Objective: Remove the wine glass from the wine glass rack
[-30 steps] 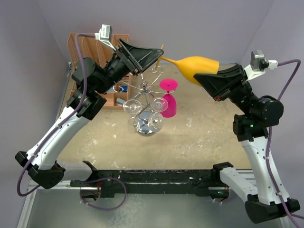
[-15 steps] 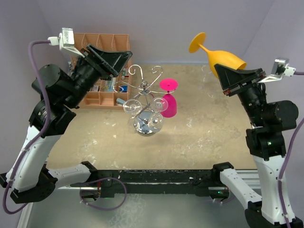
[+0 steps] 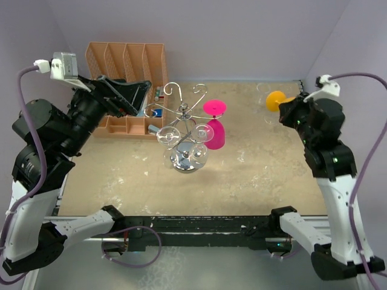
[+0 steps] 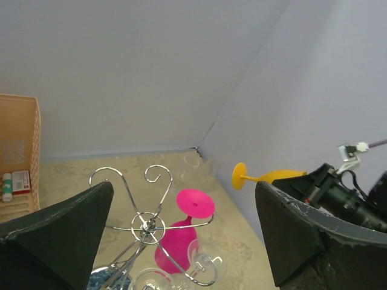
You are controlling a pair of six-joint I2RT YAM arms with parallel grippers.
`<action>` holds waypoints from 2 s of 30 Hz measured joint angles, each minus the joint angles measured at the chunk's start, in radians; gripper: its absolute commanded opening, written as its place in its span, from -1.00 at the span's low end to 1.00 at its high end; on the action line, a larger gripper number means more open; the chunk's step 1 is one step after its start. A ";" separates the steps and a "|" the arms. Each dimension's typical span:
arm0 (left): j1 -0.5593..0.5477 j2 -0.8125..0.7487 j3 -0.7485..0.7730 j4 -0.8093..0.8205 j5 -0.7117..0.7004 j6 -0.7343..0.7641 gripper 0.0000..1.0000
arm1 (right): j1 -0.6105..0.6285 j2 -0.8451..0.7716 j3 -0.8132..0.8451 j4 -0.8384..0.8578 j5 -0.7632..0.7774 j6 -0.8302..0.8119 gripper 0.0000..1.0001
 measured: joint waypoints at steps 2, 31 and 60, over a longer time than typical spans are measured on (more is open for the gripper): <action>0.000 -0.012 0.000 -0.014 0.001 0.037 0.98 | 0.000 0.061 0.001 -0.050 0.037 -0.003 -1.00; 0.000 0.046 0.037 -0.356 -0.326 0.194 0.98 | -0.401 0.721 -0.051 0.051 -0.010 -0.166 -1.00; 0.000 0.046 -0.076 -0.314 -0.288 0.123 0.98 | -0.423 0.729 0.016 0.102 -0.150 -0.223 0.56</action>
